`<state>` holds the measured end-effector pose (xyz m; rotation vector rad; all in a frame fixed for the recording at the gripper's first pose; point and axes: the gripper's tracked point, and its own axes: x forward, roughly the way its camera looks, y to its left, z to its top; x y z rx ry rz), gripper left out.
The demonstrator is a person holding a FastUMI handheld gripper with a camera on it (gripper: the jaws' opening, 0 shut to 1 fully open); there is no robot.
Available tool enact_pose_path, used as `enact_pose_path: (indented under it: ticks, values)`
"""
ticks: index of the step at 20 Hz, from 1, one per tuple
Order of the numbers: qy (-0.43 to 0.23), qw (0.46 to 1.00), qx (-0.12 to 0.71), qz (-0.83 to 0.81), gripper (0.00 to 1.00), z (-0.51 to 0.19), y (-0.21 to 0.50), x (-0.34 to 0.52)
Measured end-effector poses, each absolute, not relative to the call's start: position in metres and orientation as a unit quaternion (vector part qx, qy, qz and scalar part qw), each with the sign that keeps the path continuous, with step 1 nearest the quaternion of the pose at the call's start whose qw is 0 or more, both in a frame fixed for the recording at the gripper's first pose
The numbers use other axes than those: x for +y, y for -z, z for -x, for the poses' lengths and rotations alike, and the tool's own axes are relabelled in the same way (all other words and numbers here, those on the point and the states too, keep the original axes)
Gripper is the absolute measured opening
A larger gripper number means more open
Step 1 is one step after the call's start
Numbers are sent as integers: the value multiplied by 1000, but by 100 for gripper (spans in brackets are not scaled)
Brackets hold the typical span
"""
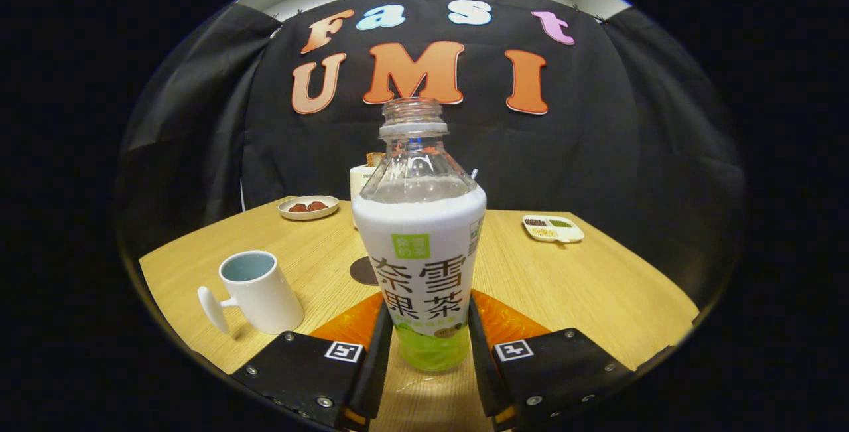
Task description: Take the bottle from table, then pour the juice into the cup, finally place the bottle on the coaster
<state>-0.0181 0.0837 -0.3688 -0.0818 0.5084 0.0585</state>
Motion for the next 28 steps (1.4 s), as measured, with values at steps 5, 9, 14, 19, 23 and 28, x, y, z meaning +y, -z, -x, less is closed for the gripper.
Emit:
enact_pose_path:
  ticks: [5, 9, 14, 19, 23, 28]
  values:
    - [-16, 964, 219, 149, 57, 9, 353, 91]
    - [-20, 948, 182, 262, 57, 4, 343, 101]
    - [-43, 908, 158, 385, 57, -4, 341, 115]
    - [-69, 862, 134, 484, 57, -5, 348, 138]
    - [-91, 823, 132, 544, 57, -8, 361, 151]
    - [-87, 799, 118, 583, 56, -10, 364, 151]
